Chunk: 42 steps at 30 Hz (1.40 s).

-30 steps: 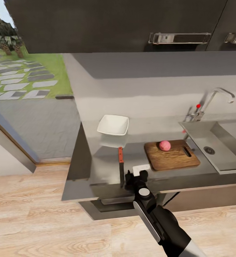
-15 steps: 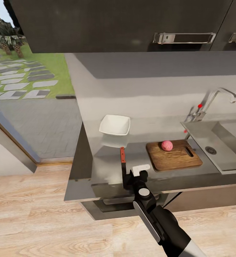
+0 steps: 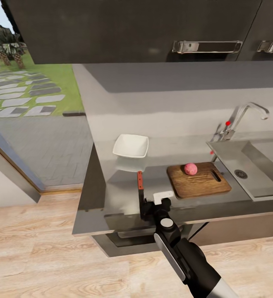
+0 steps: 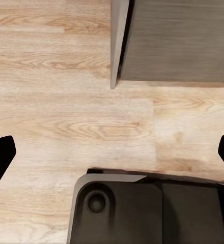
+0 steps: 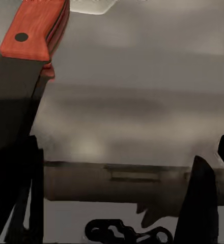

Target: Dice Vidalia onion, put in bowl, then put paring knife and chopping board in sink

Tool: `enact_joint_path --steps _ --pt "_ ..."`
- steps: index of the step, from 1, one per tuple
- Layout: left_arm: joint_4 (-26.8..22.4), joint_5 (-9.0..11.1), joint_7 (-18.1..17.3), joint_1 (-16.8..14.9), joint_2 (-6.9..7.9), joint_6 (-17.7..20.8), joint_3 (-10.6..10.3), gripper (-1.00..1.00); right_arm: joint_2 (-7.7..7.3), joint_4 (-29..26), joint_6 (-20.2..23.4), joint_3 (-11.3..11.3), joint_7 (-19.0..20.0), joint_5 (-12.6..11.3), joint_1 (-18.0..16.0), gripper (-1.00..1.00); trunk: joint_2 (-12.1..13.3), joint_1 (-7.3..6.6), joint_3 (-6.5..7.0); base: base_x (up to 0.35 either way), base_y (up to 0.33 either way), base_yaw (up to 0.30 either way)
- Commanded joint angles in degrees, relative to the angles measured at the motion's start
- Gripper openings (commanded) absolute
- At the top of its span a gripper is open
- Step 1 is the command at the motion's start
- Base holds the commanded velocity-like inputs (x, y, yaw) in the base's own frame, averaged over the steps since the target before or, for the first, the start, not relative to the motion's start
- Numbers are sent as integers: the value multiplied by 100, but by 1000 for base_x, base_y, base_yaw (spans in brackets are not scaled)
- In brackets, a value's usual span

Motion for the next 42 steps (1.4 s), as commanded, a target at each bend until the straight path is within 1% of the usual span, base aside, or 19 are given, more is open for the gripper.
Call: enact_joint_path --steps 1,12,18,32,42 --pt "-6 43 -21 2 -4 -4 7 100 -2 -3 18 15 -52 -49 -8 100 -10 4 0 0 0 -118" --pt "-6 43 -21 2 -3 -4 4 100 -2 -3 18 15 -52 -49 -8 100 -10 4 92 0 0 -118" --pt "-6 43 -21 2 -4 -4 7 100 -2 0 18 15 -52 -41 -8 100 -10 4 107 0 1 -39" --pt "-6 43 -21 2 -3 -4 6 100 -2 -1 18 15 -52 -40 -8 100 -10 4 108 0 257 -1" --pt "-6 43 -21 2 -3 -4 3 100 -2 3 18 15 -52 -40 -8 100 -10 4 108 0 28 0"
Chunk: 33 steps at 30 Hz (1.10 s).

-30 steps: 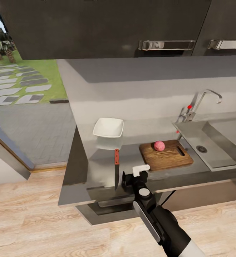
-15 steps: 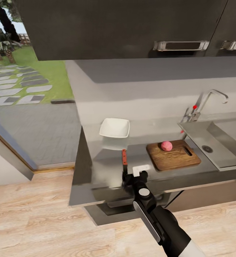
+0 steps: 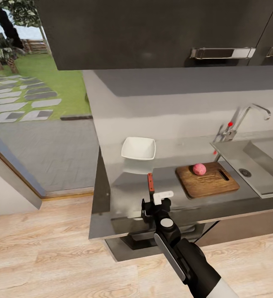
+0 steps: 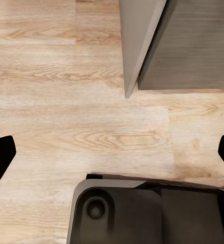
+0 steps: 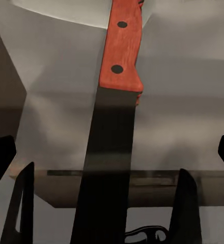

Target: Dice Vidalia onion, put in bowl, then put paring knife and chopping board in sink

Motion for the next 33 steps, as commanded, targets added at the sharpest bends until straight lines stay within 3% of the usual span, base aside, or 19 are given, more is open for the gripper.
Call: enact_joint_path --steps 1,18,33 --pt "-7 43 -21 2 -4 -4 6 100 -2 -5 16 15 -52 -50 -8 100 -11 4 -9 0 1 0" --pt "-7 43 -21 2 -4 -4 5 100 -2 -4 16 15 -52 -50 -8 100 -11 4 -9 0 -201 0" --pt "-7 43 -21 2 -2 -4 5 100 -2 -4 16 15 -52 -50 -8 100 -11 4 -11 0 -14 0"
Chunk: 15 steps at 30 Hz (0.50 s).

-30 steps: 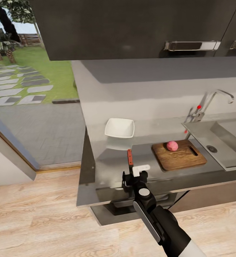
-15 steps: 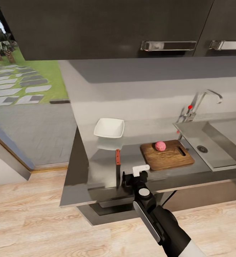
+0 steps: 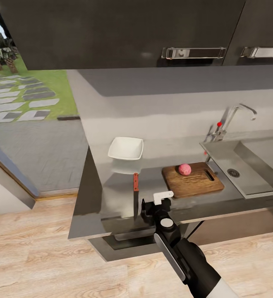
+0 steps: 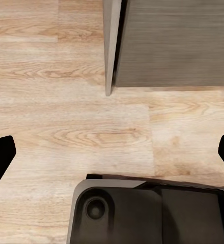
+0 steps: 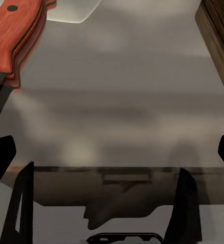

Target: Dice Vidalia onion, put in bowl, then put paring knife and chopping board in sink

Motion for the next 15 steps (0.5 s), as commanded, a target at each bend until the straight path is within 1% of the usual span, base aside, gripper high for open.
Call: enact_joint_path --steps 1,15 --pt "-7 43 -21 2 -4 -4 6 100 -2 -5 16 15 -52 -50 -8 100 -11 4 -11 0 0 0" --pt "-7 43 -21 2 -6 -4 9 100 -2 -5 16 15 -52 -50 -8 100 -11 4 -64 1 2 0"
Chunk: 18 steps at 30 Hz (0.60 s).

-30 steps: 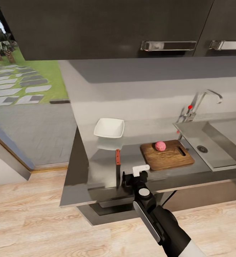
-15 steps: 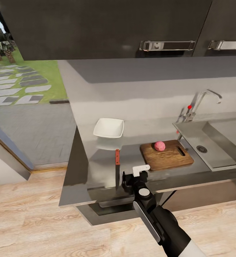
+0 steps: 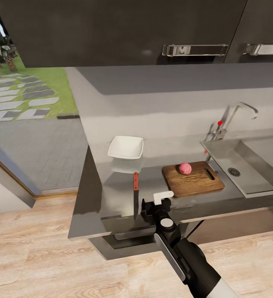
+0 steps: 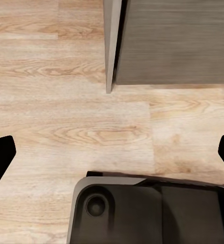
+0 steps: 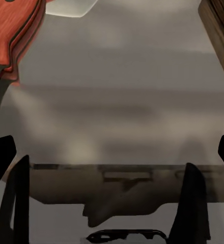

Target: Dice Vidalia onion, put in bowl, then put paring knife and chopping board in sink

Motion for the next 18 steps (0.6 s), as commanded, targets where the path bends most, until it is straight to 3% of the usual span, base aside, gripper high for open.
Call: enact_joint_path --steps 1,9,18 --pt "-6 44 -21 2 -3 -4 8 100 -1 -5 16 15 -52 -50 -8 100 -11 4 -10 48 84 0" --pt "-6 44 -21 2 -2 -4 7 100 -1 -5 16 15 -52 -50 -8 100 -11 4 -11 59 199 0" --pt "-6 44 -21 2 -3 -4 4 100 -1 -5 16 15 -52 -50 -8 100 -11 4 -11 2 19 0"
